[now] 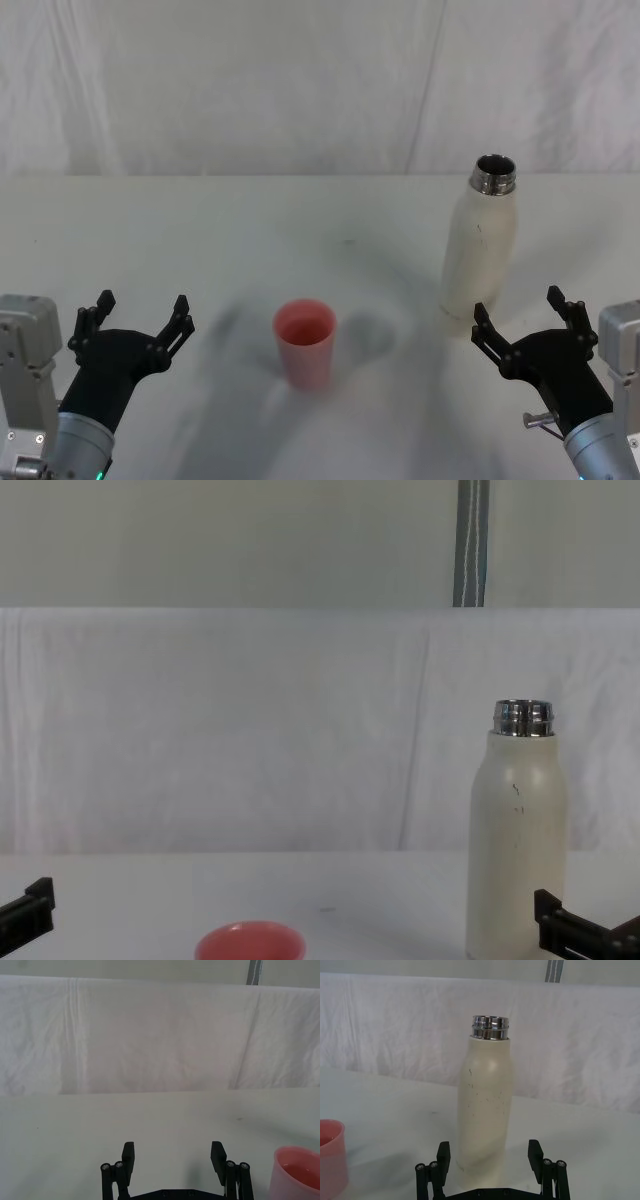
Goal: Grasp the thermos with one hand and pour water into the cup lid.
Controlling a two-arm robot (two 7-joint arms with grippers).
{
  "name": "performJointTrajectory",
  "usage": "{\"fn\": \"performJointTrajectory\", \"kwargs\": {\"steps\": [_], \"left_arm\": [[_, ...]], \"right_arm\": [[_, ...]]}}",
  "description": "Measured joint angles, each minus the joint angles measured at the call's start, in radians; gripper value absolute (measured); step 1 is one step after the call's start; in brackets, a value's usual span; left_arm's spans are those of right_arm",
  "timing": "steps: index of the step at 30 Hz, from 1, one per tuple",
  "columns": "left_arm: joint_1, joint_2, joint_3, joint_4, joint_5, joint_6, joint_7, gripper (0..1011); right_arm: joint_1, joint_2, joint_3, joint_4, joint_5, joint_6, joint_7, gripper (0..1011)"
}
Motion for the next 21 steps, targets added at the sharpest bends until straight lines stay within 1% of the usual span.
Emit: {"fn": "performJointTrajectory", "kwargs": {"steps": [21], "left_arm": [[0.0, 0.0, 0.0, 0.0, 0.0, 0.0, 0.0, 1001]], "right_arm": [[0.0, 0.0, 0.0, 0.0, 0.0, 0.0, 0.0, 1003]]}}
